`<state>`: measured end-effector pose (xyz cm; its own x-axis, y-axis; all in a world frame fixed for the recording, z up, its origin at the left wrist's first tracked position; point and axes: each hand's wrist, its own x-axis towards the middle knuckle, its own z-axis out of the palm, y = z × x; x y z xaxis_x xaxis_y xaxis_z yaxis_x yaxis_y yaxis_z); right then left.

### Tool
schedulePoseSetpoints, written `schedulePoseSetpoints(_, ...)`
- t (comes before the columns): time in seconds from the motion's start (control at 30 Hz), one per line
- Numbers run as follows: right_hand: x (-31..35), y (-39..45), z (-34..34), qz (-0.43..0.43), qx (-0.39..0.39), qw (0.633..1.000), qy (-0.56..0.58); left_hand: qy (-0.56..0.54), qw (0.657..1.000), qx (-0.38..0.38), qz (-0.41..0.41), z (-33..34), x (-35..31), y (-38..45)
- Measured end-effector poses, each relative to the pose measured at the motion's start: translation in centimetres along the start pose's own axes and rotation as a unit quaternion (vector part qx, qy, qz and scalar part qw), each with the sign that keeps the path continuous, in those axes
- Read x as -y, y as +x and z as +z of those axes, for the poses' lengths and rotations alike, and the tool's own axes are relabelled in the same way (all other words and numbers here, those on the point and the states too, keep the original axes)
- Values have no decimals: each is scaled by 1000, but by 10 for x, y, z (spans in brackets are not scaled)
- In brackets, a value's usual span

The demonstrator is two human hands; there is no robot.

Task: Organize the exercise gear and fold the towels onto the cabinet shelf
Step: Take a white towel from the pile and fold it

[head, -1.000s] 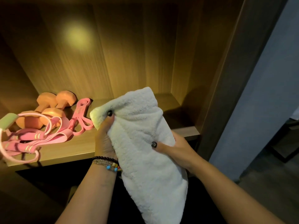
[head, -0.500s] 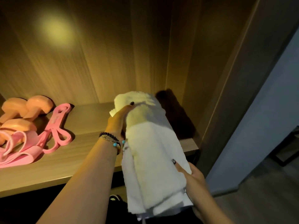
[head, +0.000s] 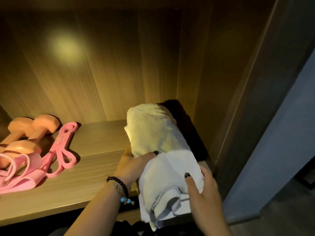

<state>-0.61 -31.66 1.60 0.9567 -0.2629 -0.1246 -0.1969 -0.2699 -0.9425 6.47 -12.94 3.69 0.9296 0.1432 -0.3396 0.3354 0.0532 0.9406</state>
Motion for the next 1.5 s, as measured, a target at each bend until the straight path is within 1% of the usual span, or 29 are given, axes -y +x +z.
schedulePoseSetpoints(0.07,3,-9,-7,-64,16,990,-122,-23,999,-11,22,6,7,2)
schedulePoseSetpoints(0.13,8,-14,-12,-109,19,966,-235,-42,999,-5,26,15,10,9)
schedulePoseSetpoints(0.2,11,-12,-14,-166,-33,921,-350,-41,999,-2,32,26,8,18)
schedulePoseSetpoints(0.23,14,-8,-13,-196,-56,903,-379,-29,999,1,44,32,6,24)
schedulePoseSetpoints(0.27,17,-4,-12,-222,-52,902,-367,-14,998,6,62,38,5,32)
schedulePoseSetpoints(0.33,19,7,-5,-246,2,919,-309,8,996,-5,85,47,1,47)
schedulePoseSetpoints(0.37,17,15,-1,-257,29,913,-315,15,995,-23,93,49,-1,55)
schedulePoseSetpoints(0.4,15,25,2,-273,38,899,-340,22,993,-42,104,50,-2,63)
schedulePoseSetpoints(0.47,13,42,12,-283,24,869,-404,23,989,-69,132,52,-4,79)
schedulePoseSetpoints(0.53,12,56,23,-275,1,866,-417,21,984,-87,152,52,-7,92)
schedulePoseSetpoints(0.6,10,70,35,-245,6,860,-448,40,983,-91,155,50,-10,105)
schedulePoseSetpoints(0.67,1,82,43,-254,-26,842,-475,90,978,-90,164,49,-10,116)
schedulePoseSetpoints(0.73,-1,87,46,-280,-50,838,-466,158,967,-91,179,49,-12,120)
schedulePoseSetpoints(0.8,-6,89,46,-309,-58,835,-452,200,960,-69,182,47,-13,117)
schedulePoseSetpoints(0.83,-9,89,45,-318,-56,834,-447,200,961,-49,187,46,-12,113)
schedulePoseSetpoints(0.87,-12,89,44,-317,-48,836,-446,182,962,-21,201,44,-12,108)
schedulePoseSetpoints(0.93,-18,89,40,-310,-21,837,-450,96,967,58,228,41,-11,93)
schedulePoseSetpoints(0.97,-21,87,38,-307,-6,837,-452,70,966,92,232,42,-9,84)
schedulePoseSetpoints(1.0,-24,84,35,-306,5,837,-453,86,962,105,235,43,-5,75)
schedulePoseSetpoints(1.03,-27,81,31,-309,11,836,-452,146,955,93,243,44,1,66)
schedulePoseSetpoints(1.1,-27,73,22,-311,24,832,-458,276,918,36,281,47,19,52)
schedulePoseSetpoints(1.17,-19,66,13,-305,57,823,-476,350,881,-5,317,50,31,40)
schedulePoseSetpoints(1.2,-13,64,9,-305,73,819,-480,380,867,-13,323,51,35,34)
schedulePoseSetpoints(1.23,-5,61,4,-306,88,815,-483,401,859,-14,318,52,36,27)
schedulePoseSetpoints(1.3,9,55,-5,-305,124,813,-481,411,858,-8,307,49,36,9)
schedulePoseSetpoints(1.37,17,44,-18,-306,150,821,-458,408,853,0,325,43,34,-13)
schedulePoseSetpoints(1.43,17,31,-32,-316,152,830,-433,420,834,8,357,38,29,-38)
schedulePoseSetpoints(1.5,14,18,-45,-328,148,829,-428,456,806,7,378,31,24,-64)
